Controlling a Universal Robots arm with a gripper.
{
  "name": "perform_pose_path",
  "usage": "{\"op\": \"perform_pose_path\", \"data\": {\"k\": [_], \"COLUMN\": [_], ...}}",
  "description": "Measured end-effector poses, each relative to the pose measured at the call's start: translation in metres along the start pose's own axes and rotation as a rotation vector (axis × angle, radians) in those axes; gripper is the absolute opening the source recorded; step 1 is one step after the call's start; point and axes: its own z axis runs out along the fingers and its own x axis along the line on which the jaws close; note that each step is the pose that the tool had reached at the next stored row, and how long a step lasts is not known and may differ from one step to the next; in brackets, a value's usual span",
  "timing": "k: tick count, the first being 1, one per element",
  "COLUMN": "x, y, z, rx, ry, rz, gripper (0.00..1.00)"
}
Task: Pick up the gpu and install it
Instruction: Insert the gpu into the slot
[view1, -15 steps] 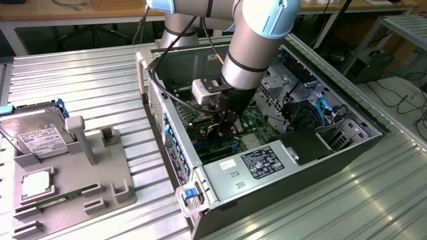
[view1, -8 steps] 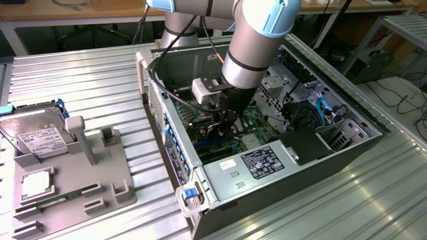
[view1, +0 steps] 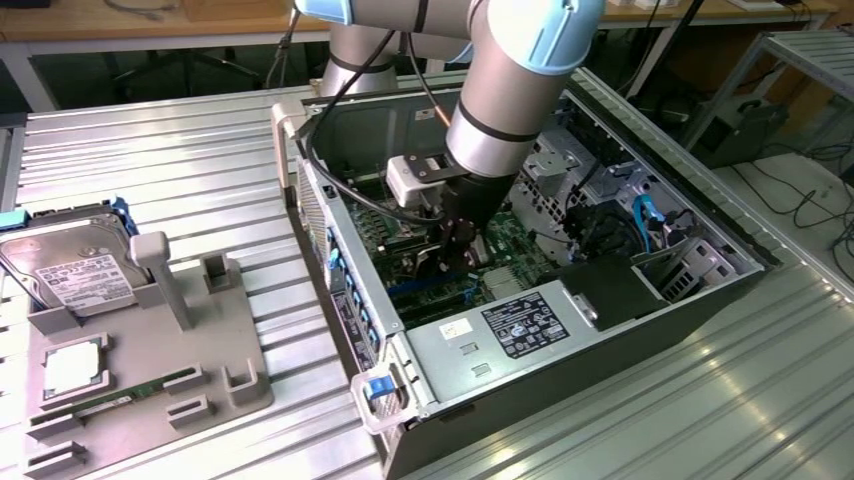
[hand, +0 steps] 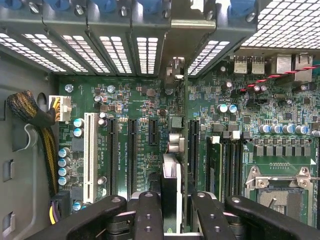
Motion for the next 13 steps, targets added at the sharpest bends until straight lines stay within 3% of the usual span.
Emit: {"op": "perform_pose_path", "data": {"k": [13], "x": [-0.0022], "y": [0.0018], "z": [0.0024], "rx": [0.0], "ry": [0.0036], "rz": [0.002], "gripper": [0.28]}}
